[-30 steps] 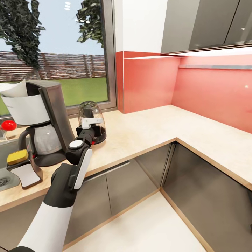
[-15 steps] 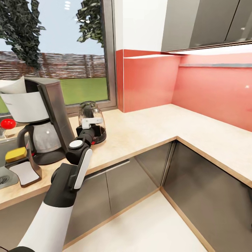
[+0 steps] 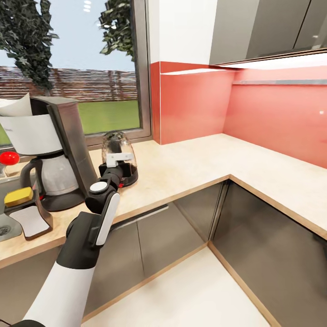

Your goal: Set up a coffee station on the kitchen countertop: keep the coffee maker on the countertop, move the bottle of coffee from the kitchen shelf to the counter next to the coffee maker, place a paper coffee filter on top of the coffee maker, put the saucer next to the coffee maker with the coffee cup on the saucer, and place the electric kettle next to the coffee maker.

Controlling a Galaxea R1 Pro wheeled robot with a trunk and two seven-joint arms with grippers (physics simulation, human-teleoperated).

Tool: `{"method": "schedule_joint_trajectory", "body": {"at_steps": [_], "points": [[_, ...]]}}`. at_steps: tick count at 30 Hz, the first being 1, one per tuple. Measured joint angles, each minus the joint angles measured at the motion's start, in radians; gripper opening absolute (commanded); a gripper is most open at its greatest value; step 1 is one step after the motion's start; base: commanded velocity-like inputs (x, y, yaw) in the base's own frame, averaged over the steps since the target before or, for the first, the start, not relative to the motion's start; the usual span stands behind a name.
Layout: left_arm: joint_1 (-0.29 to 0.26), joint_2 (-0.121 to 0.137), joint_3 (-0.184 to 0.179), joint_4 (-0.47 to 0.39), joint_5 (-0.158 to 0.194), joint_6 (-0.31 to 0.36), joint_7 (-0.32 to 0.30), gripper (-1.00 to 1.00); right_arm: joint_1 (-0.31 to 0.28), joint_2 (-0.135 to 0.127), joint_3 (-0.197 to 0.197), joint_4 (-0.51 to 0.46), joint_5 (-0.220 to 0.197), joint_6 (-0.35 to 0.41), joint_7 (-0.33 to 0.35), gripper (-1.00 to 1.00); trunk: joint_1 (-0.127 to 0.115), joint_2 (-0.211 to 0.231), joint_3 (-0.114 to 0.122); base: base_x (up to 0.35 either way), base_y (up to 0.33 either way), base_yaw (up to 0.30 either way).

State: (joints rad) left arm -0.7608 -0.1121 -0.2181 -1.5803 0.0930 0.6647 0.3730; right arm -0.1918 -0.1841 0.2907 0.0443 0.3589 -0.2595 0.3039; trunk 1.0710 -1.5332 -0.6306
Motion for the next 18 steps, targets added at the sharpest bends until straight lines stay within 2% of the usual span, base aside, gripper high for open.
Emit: {"method": "schedule_joint_trajectory", "body": {"at_steps": [3, 7, 11, 15, 18], "points": [[0.000, 0.000, 0.000, 0.000, -0.001, 0.000, 0.000, -1.00, 0.000, 0.000, 0.000, 0.000, 0.000, 0.000, 0.000, 1.00, 0.000, 0.000, 0.000, 0.000, 0.000, 0.000], [0.000, 0.000, 0.000, 0.000, 0.000, 0.000, 0.000, -1.00, 0.000, 0.000, 0.000, 0.000, 0.000, 0.000, -0.001, 1.00, 0.015, -0.028, -0.013, 0.000, 0.000, 0.000], [0.000, 0.000, 0.000, 0.000, 0.000, 0.000, 0.000, -1.00, 0.000, 0.000, 0.000, 0.000, 0.000, 0.000, -0.001, 1.00, 0.015, -0.028, -0.013, 0.000, 0.000, 0.000], [0.000, 0.000, 0.000, 0.000, -0.001, 0.000, 0.000, -1.00, 0.000, 0.000, 0.000, 0.000, 0.000, 0.000, -0.001, 1.00, 0.031, -0.056, -0.025, 0.000, 0.000, 0.000], [0.000, 0.000, 0.000, 0.000, 0.000, 0.000, 0.000, -1.00, 0.000, 0.000, 0.000, 0.000, 0.000, 0.000, -0.001, 1.00, 0.031, -0.056, -0.025, 0.000, 0.000, 0.000]]}}
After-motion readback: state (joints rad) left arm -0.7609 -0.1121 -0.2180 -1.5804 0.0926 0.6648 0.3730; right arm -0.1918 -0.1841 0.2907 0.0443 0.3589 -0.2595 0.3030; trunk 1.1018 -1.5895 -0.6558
